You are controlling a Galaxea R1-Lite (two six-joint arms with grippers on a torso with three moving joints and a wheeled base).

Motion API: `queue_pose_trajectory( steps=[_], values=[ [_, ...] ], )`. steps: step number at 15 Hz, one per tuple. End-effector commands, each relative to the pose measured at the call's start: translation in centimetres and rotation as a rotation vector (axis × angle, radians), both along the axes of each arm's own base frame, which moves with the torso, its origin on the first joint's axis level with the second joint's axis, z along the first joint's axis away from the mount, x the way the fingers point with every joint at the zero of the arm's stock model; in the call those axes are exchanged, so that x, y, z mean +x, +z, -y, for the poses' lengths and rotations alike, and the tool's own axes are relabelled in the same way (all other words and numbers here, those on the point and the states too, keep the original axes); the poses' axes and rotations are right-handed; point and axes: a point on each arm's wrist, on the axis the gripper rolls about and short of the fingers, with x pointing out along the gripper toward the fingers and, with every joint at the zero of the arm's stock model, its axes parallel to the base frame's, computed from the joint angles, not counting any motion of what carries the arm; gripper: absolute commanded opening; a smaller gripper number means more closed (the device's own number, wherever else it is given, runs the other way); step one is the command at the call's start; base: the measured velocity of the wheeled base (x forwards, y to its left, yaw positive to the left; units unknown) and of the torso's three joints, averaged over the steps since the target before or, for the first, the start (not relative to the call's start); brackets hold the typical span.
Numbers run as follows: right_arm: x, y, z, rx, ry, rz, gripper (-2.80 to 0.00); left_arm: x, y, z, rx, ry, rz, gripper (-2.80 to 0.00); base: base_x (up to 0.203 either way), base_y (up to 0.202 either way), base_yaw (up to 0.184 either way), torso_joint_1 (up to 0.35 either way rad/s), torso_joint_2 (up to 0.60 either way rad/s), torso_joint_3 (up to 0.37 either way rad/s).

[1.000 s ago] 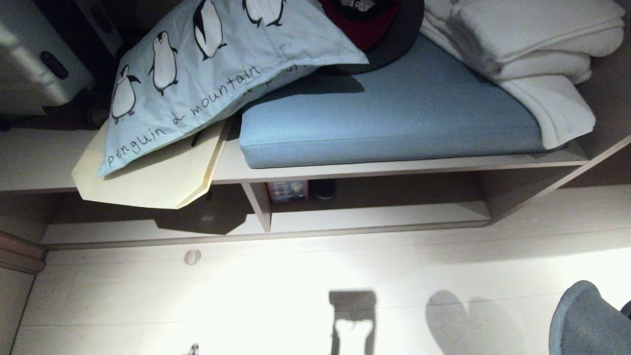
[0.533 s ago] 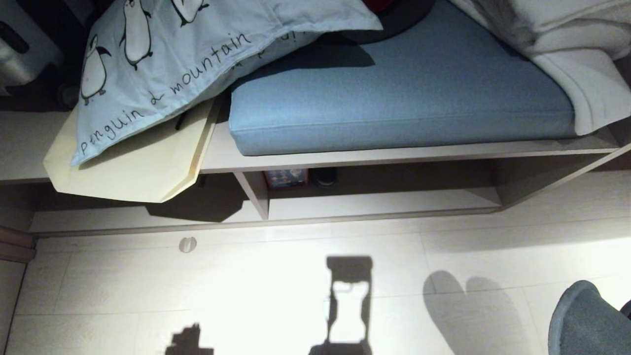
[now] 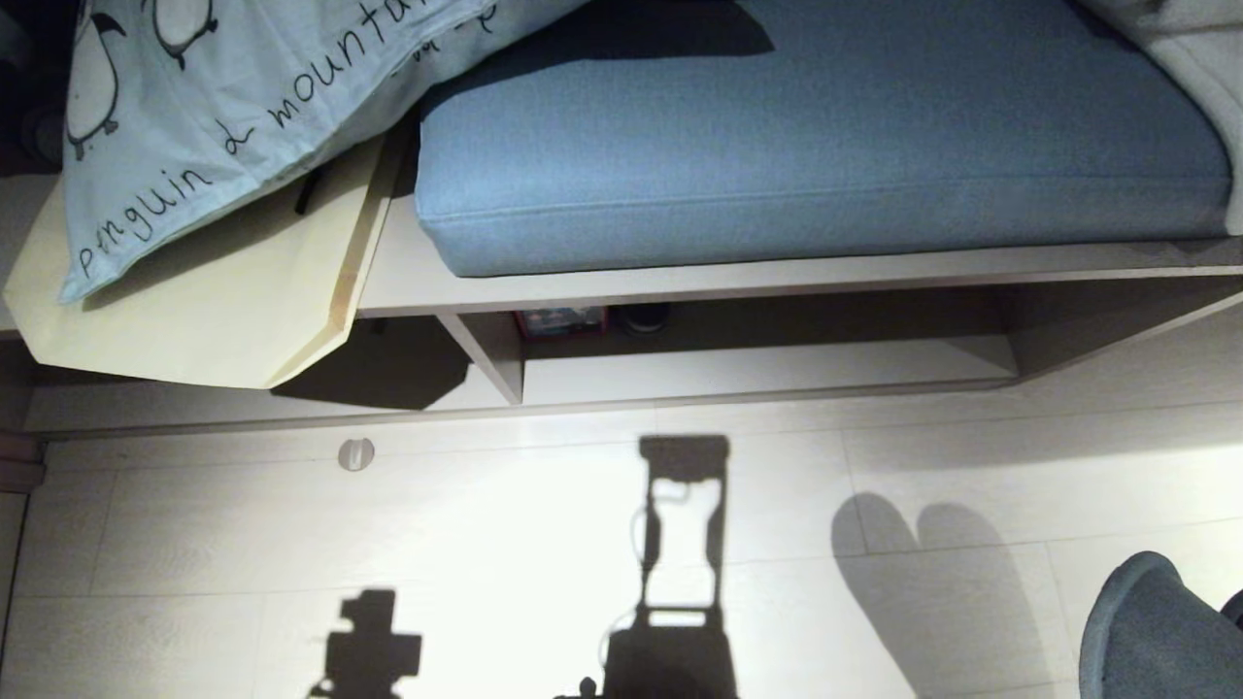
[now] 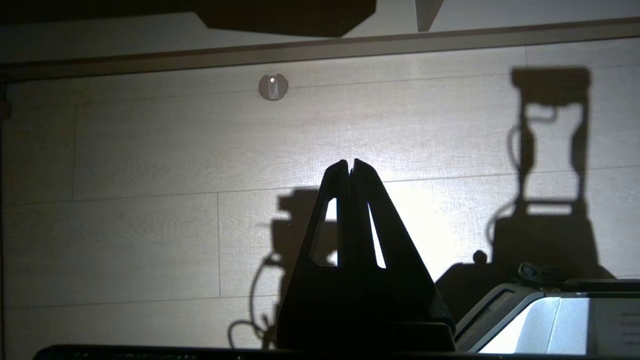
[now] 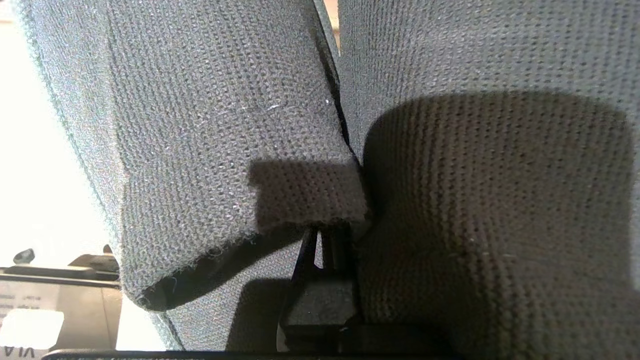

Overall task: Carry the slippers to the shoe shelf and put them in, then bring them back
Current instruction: Place the slippers into the shoe cabinet

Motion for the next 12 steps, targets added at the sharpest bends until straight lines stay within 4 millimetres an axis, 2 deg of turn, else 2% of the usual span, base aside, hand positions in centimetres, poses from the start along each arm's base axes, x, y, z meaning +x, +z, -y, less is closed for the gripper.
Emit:
queue_pose_trajectory(
  steps=[1,12],
  values=[
    [0.01,0.00,0.00,-0.001,0.001,-0.002,-2.80,0.00,0.01,0.00,0.000,0.000,0.000,-2.80,0.000,0.000,0.000,-0.002,0.01,-0.202],
    [0.01,0.00,0.00,-0.001,0.001,-0.002,-2.80,0.00,-0.02,0.00,0.000,0.002,-0.003,-2.80,0.000,0.000,0.000,0.003,0.01,-0.196]
  ],
)
